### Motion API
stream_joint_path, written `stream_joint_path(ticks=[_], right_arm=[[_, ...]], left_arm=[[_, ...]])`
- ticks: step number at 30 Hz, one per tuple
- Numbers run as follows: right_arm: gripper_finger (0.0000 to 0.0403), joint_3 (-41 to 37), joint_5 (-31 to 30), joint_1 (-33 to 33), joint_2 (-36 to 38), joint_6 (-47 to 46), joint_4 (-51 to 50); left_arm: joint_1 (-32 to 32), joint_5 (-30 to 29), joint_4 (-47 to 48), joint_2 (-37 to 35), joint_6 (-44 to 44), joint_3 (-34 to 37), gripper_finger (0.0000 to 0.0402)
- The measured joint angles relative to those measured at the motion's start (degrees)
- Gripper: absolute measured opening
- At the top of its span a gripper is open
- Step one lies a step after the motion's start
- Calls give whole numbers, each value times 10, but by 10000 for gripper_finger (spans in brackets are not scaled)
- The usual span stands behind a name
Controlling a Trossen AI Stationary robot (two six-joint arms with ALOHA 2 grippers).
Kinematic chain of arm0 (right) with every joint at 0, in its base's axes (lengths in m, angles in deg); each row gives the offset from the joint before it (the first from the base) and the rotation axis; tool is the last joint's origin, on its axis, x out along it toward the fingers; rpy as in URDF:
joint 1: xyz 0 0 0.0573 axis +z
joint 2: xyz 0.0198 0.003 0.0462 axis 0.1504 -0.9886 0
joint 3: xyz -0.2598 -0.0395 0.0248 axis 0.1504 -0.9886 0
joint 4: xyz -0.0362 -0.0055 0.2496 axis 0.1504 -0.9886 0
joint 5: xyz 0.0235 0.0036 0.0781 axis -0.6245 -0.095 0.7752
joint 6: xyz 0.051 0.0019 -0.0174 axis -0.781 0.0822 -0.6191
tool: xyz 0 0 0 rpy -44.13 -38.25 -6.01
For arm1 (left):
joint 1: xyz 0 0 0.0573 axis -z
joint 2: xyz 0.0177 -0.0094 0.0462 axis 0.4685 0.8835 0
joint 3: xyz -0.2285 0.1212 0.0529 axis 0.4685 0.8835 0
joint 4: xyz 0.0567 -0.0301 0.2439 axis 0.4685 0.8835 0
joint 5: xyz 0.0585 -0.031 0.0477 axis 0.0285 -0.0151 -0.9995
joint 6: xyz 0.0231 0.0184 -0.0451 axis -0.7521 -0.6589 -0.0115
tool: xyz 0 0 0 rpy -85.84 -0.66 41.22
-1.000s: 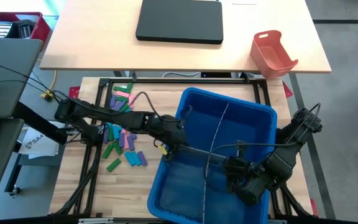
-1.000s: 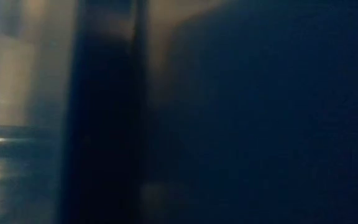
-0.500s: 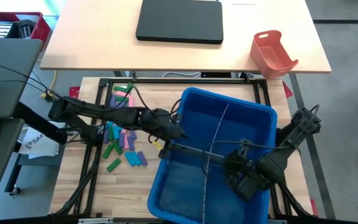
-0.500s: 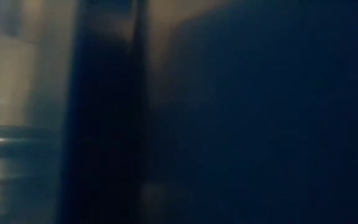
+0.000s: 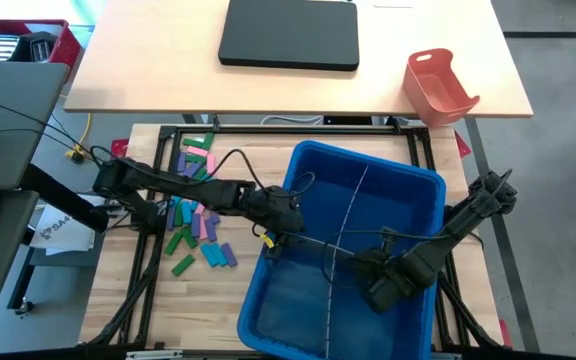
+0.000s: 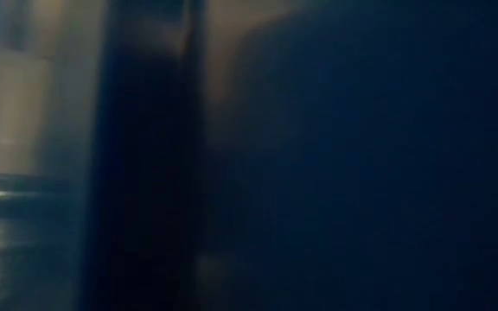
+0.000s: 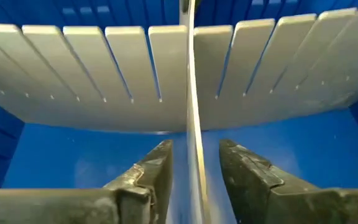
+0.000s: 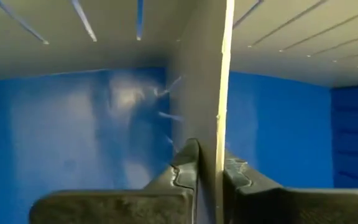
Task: Sort blocks
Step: Insert the bin divider into the blue bin
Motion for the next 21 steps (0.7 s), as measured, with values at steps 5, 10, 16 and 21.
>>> stream_joint_path(ticks=[5,10,16,21], right_arm=[[7,-16,9,1,-1,-16,2],[19,6,8,3,-3,-27,-30],[76,50,1,3,21,-77,-93],[128,97,-46,2,42,-78,-124]], left_arm=[[0,0,-2,10,-9,-2,94],[0,-1,-10,5,-9,-1,86],[-1,-2,-6,-34,-10,1,97],[-1,-37,14,-75,-10,1,106]])
